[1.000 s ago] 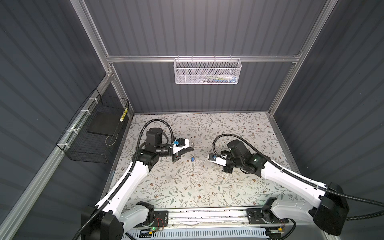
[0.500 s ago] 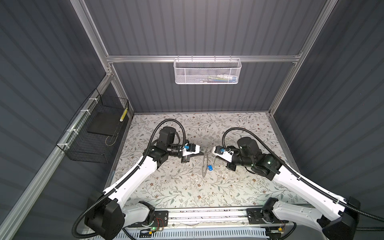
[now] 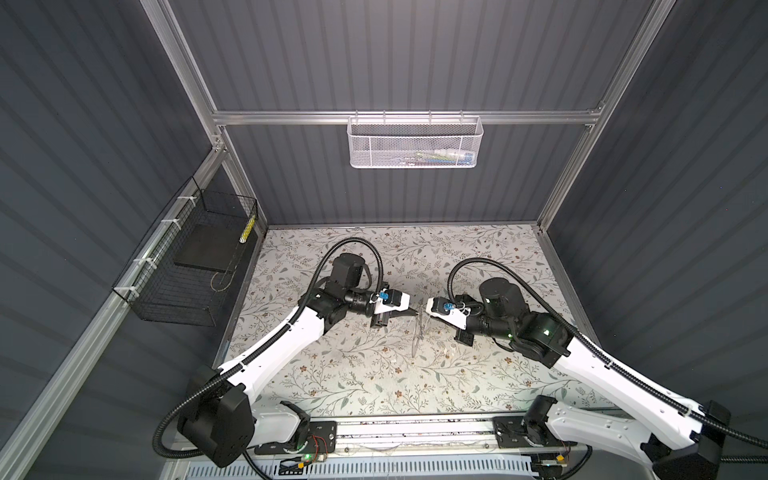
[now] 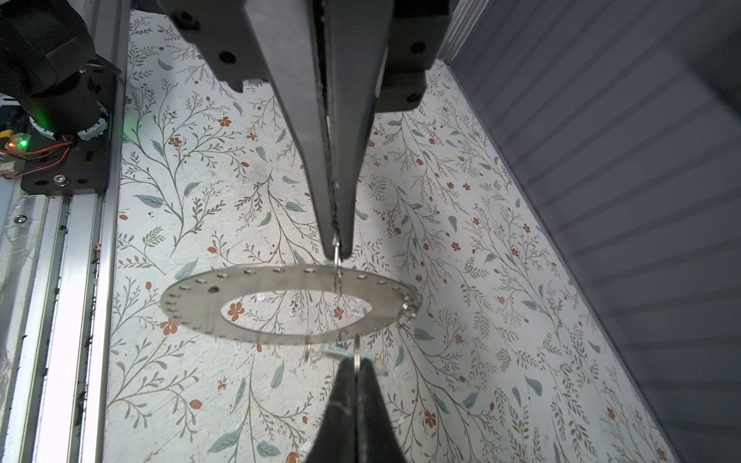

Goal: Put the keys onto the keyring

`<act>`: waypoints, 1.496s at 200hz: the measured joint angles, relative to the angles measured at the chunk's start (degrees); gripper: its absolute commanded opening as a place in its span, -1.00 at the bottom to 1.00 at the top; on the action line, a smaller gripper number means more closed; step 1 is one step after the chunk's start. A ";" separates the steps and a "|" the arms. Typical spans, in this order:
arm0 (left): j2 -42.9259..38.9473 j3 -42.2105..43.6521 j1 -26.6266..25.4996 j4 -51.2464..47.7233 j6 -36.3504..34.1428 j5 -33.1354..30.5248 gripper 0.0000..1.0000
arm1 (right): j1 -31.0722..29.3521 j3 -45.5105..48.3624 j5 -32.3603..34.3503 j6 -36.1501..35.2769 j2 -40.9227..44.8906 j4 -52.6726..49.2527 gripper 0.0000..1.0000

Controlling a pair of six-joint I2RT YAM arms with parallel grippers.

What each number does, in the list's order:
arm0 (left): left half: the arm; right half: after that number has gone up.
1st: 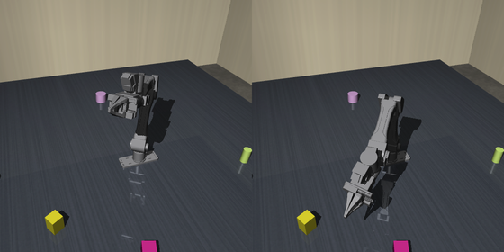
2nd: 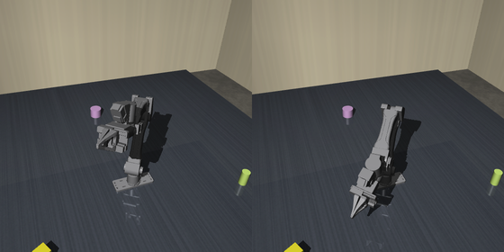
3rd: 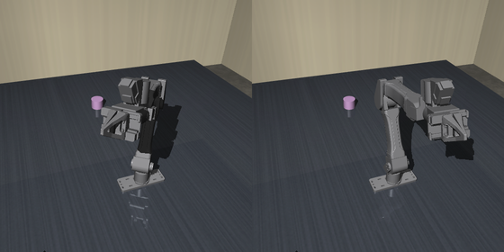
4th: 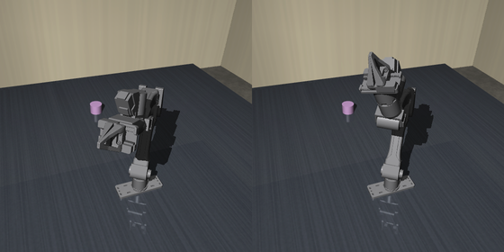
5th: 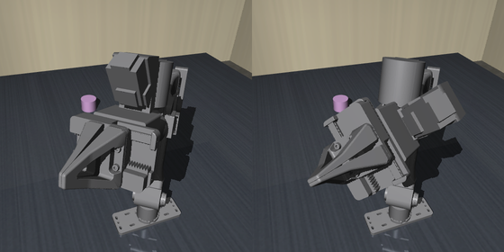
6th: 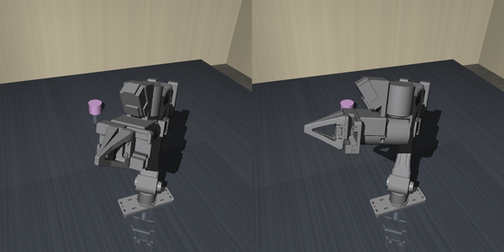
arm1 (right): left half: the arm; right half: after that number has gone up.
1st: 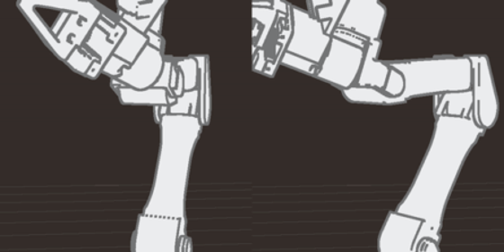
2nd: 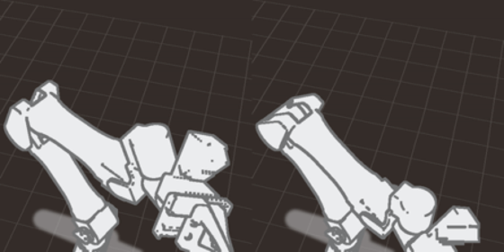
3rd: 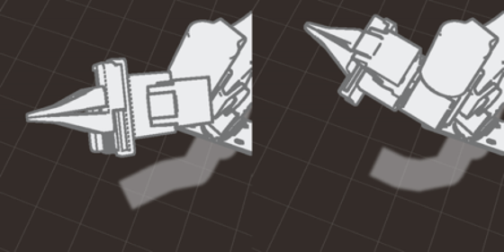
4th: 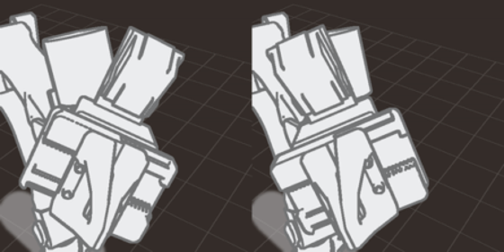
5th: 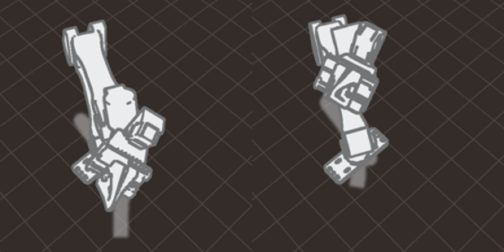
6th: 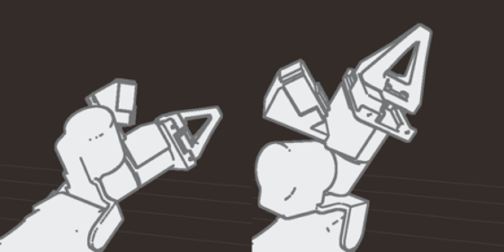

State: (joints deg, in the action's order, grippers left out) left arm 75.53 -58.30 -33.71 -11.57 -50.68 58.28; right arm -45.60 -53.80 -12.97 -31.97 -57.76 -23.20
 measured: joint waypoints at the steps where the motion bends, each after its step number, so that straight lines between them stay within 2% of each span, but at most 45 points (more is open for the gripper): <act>1: 0.00 -0.02 -0.02 -0.02 0.02 0.00 -1.00 | 0.00 0.00 0.02 0.00 0.00 0.02 -1.00; 124: 2.40 -2.89 -0.87 -4.02 -0.11 -0.17 -1.00 | -2.10 -0.07 2.27 -2.60 -0.37 3.28 -1.00; 174: 3.52 -4.37 -0.87 -5.33 2.27 -1.07 -1.00 | -2.19 0.02 3.23 -3.74 0.02 3.48 -1.00; 243: 4.79 -5.62 -1.03 -5.31 6.99 -1.20 -1.00 | -3.72 2.89 8.24 -6.56 1.07 4.90 -1.00; 299: 6.21 -6.47 -1.25 -6.08 7.91 -1.20 -1.00 | -5.11 4.92 12.31 -9.05 2.47 7.43 -1.00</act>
State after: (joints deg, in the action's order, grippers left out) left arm 81.73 -64.77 -34.96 -17.65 -42.76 57.08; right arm -50.72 -48.88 -0.67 -41.01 -55.29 -15.77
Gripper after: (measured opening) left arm 0.046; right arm 0.049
